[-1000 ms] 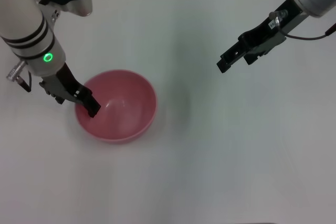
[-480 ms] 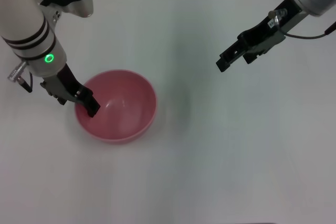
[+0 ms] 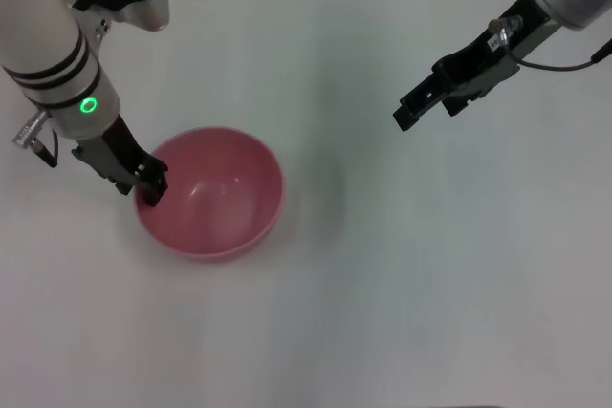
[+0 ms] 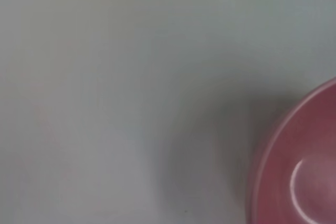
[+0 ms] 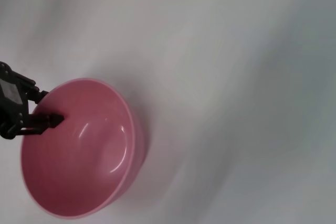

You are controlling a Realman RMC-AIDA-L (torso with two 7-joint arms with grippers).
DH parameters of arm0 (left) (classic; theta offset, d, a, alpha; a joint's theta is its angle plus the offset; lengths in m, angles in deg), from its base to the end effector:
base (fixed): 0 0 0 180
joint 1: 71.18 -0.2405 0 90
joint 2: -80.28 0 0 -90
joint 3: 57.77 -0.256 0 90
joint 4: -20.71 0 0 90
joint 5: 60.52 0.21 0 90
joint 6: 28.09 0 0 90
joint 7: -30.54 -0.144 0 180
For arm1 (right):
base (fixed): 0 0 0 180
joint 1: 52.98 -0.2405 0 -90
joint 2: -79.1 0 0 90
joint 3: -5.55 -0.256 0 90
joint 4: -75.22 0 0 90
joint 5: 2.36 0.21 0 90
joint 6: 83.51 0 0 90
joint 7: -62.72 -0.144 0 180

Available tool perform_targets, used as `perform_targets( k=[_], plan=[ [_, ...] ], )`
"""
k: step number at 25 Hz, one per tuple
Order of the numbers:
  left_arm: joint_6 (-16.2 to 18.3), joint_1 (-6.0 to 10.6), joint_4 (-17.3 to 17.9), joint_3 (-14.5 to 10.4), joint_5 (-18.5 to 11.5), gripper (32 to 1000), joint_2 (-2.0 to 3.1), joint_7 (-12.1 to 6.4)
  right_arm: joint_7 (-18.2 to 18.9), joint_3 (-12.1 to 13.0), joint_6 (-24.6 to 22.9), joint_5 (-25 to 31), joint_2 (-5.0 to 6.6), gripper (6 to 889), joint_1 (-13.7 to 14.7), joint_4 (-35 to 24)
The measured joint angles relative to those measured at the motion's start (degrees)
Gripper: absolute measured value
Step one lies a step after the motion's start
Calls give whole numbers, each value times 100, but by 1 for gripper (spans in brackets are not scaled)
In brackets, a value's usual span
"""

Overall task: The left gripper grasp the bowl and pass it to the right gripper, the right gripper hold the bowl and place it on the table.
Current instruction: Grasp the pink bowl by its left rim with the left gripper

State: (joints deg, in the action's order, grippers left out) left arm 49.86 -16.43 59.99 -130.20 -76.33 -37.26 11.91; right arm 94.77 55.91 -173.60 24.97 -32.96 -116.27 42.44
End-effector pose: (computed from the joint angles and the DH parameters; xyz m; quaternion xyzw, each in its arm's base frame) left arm -0.2179 0.4062 -0.0233 -0.8082 -0.4630 0.2847 0.2268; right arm 0.1592 0.4205 0.0085 -0.8548 0.4942 -0.1391 0.0753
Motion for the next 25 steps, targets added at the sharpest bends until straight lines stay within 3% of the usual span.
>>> perform_targets(
  k=[6,11,17,25],
  plan=[
    [-25,0,5,0,28,417,-1,-8,2,-2,0,1,7,866,0,0],
    [-43,1,5,1,7,182,-5,-13,3,-6,0,1,9,864,-3,0],
    [-31,8,2,1,8,70,-1,-25,3,-9,0,1,20,861,-6,0],
    [121,110,32,1,-7,69,10,-106,3,-18,0,1,30,858,-9,0]
  ],
)
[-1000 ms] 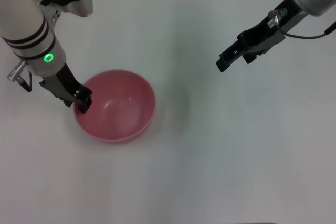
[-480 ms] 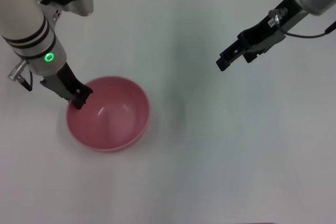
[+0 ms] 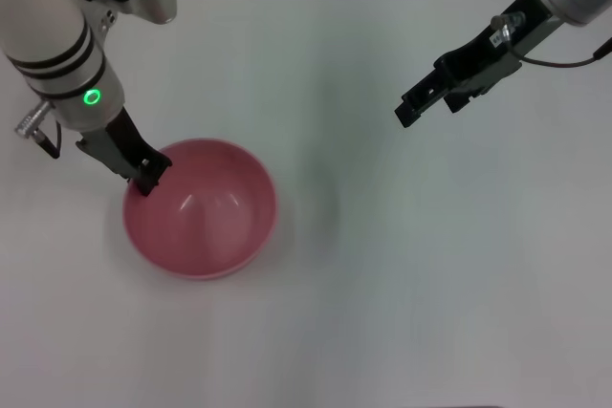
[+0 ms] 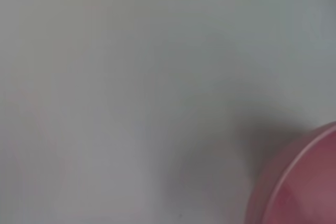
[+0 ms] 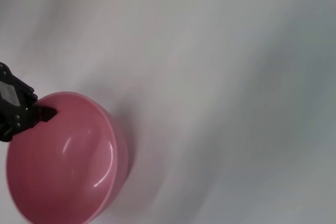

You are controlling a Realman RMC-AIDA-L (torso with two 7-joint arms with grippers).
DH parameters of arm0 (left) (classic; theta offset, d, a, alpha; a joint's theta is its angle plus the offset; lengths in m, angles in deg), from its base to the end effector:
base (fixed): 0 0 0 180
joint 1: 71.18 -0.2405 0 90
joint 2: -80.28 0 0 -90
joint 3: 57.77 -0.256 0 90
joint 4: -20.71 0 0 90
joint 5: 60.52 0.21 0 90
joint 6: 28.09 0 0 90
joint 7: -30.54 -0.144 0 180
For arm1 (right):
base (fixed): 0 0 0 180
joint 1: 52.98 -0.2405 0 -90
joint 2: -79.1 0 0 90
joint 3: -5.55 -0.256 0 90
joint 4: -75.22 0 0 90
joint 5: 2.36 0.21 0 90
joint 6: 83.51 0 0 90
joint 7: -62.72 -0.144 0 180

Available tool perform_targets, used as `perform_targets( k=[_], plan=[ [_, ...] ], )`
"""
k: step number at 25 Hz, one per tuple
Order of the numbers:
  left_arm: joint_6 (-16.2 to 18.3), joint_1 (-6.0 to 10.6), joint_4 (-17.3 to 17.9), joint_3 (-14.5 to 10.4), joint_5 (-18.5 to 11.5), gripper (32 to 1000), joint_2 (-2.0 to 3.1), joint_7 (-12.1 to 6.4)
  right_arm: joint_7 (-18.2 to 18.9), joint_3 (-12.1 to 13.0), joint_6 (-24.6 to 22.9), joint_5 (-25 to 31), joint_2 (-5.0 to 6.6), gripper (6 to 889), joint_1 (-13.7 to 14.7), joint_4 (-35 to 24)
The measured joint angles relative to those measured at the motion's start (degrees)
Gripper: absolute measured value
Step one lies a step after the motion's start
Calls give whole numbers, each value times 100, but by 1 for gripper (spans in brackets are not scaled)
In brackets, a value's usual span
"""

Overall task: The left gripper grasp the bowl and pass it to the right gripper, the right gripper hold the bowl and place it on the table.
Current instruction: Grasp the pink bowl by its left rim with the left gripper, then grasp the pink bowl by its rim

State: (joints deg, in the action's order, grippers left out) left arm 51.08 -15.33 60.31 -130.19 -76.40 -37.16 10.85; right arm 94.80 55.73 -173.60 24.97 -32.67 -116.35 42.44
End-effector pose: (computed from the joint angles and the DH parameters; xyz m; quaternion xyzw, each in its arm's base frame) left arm -0.2096 0.4085 -0.0219 -0.8154 -0.4499 0.2892 0.2215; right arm 0.1590 0.4219 0.0109 -0.8548 0.4943 -0.1376 0.0777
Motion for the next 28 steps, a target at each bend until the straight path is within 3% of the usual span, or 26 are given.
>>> perform_targets(
  k=[13,18,28],
  plan=[
    [193,120,18,70,-236,45,34,-210,0,-10,0,0,3,852,0,0],
    [285,191,21,105,-504,44,55,-338,0,-8,-7,2,6,850,0,0],
    [438,430,-15,640,-718,44,57,-529,-25,-15,-62,109,6,846,-98,0]
  ],
)
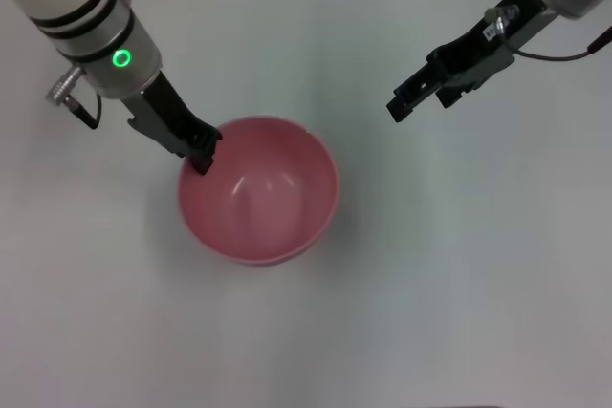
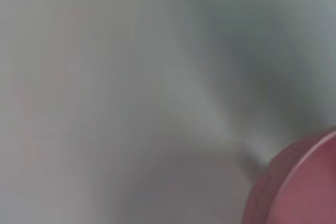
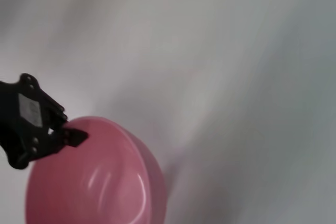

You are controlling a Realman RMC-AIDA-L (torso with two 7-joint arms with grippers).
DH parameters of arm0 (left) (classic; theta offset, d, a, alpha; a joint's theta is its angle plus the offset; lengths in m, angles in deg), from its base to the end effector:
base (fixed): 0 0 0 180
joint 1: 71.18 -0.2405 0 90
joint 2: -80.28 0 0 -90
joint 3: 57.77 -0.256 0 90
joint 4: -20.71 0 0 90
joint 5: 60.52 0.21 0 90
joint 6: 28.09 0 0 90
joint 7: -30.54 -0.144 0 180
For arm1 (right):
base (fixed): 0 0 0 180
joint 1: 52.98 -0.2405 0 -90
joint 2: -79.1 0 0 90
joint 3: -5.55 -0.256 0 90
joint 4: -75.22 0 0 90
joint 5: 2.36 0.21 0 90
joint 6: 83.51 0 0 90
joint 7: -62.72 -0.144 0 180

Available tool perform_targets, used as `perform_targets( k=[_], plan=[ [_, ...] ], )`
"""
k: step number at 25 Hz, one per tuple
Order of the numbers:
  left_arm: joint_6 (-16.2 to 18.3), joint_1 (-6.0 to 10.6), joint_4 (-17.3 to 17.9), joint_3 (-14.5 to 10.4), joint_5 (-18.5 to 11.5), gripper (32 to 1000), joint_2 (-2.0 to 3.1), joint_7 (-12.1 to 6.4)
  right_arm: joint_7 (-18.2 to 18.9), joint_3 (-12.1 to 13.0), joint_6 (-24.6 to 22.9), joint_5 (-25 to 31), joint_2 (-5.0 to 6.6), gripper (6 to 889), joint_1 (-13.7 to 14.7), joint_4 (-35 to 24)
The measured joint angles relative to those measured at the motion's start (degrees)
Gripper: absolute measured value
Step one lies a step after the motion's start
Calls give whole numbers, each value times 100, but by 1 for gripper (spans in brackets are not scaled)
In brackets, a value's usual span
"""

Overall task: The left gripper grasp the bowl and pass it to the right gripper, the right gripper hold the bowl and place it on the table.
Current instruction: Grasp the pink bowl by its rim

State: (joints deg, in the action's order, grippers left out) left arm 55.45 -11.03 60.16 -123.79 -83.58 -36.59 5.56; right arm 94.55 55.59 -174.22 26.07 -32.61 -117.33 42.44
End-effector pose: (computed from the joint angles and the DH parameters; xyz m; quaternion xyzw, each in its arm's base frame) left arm -0.1676 0.4150 -0.0224 -0.8518 -0.4461 0.2254 0.1570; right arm 0.1491 0.4234 0.0106 -0.8586 0.4908 -0.1298 0.0704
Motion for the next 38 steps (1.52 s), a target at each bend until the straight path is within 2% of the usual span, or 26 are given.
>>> perform_targets(
  k=[5,14,20,26,32,38],
  plan=[
    [0,138,-27,9,-211,44,5,-36,-12,3,-55,104,0,843,-67,8],
    [-100,454,-265,11,-248,45,-16,-94,-26,36,-138,119,-40,839,-191,11],
    [-111,643,-321,10,-445,45,-19,-172,-28,49,-156,120,-45,837,-254,51],
    [-164,808,-324,16,-464,44,-16,-173,-28,51,-214,93,-80,834,-298,61],
    [-172,894,-325,20,-468,44,-8,-173,-28,68,-232,74,-97,832,-304,62],
    [-169,979,-325,19,-472,45,-4,-178,-28,265,-229,68,-103,829,-308,62]
  ],
)
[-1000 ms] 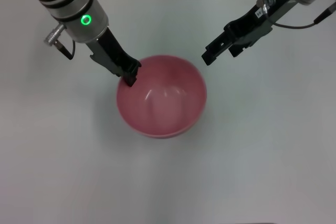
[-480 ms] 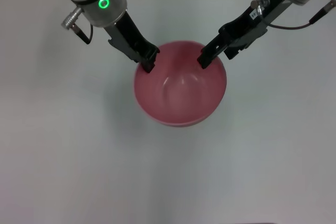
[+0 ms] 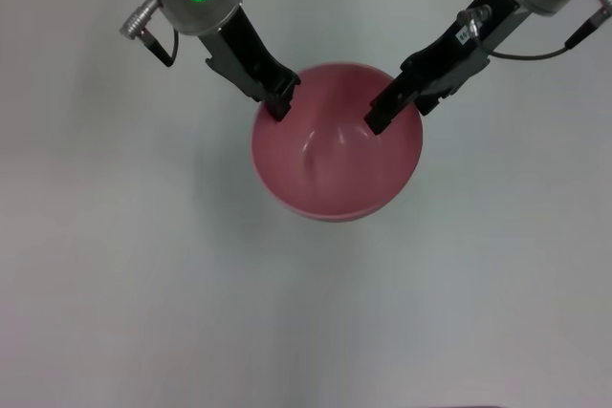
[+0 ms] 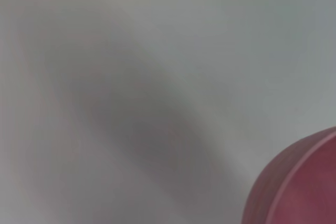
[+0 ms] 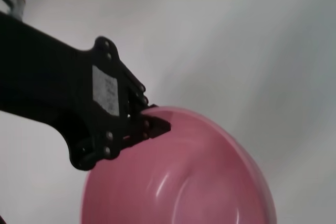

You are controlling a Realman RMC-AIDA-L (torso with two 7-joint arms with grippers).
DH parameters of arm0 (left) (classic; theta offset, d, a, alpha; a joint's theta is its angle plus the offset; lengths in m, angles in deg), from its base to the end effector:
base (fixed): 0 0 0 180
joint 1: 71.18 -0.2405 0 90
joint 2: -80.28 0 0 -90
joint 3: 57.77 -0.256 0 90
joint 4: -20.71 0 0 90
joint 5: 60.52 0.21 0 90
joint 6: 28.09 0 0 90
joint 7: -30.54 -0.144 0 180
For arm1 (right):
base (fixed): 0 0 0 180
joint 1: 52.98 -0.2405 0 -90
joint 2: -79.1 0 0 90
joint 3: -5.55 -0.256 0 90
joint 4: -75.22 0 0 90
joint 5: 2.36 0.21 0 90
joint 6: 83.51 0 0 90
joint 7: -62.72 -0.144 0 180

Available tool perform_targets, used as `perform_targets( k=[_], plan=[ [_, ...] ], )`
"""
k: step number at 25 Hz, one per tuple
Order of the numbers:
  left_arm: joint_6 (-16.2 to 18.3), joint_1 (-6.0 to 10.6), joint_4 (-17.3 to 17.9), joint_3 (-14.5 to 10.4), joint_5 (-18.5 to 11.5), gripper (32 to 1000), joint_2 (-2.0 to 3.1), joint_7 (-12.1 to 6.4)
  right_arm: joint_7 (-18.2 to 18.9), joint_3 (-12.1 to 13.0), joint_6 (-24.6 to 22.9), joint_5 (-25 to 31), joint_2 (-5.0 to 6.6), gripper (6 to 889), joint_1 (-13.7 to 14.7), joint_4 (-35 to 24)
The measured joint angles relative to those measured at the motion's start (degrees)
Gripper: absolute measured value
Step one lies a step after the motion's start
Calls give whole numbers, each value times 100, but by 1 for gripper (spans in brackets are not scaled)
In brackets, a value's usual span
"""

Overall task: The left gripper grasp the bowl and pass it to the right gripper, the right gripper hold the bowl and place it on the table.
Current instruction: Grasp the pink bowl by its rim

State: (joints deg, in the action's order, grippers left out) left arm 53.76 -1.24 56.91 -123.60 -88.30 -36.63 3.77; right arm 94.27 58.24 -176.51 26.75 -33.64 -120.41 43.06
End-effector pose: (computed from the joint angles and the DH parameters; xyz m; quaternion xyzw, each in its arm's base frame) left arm -0.0958 0.4328 -0.0347 -0.8940 -0.3810 0.1880 0.1425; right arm 0.1266 0.4181 -0.0011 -0.8705 0.4645 -0.1561 0.0449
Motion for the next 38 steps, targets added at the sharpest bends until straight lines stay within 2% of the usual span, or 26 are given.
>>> perform_targets(
  k=[9,11,16,25,31,36,38],
  plan=[
    [24,39,0,0,0,44,1,-10,4,147,71,-9,-11,825,-4,0],
    [31,42,0,0,0,44,1,-13,7,285,118,-11,-20,824,-3,0],
    [40,50,0,-5,0,45,-2,-13,13,408,153,-12,-54,822,-2,0],
    [51,67,0,-30,0,45,-22,-13,20,568,244,-60,-78,818,2,0],
    [51,89,1,-37,-23,44,-28,-13,2,617,312,-89,-116,702,2,0],
    [50,104,-20,-67,-154,44,-34,-38,-18,629,369,-90,-145,606,-29,0],
    [50,112,-47,-69,-163,44,-34,-46,-18,629,371,-90,-146,512,-37,0]
  ],
)
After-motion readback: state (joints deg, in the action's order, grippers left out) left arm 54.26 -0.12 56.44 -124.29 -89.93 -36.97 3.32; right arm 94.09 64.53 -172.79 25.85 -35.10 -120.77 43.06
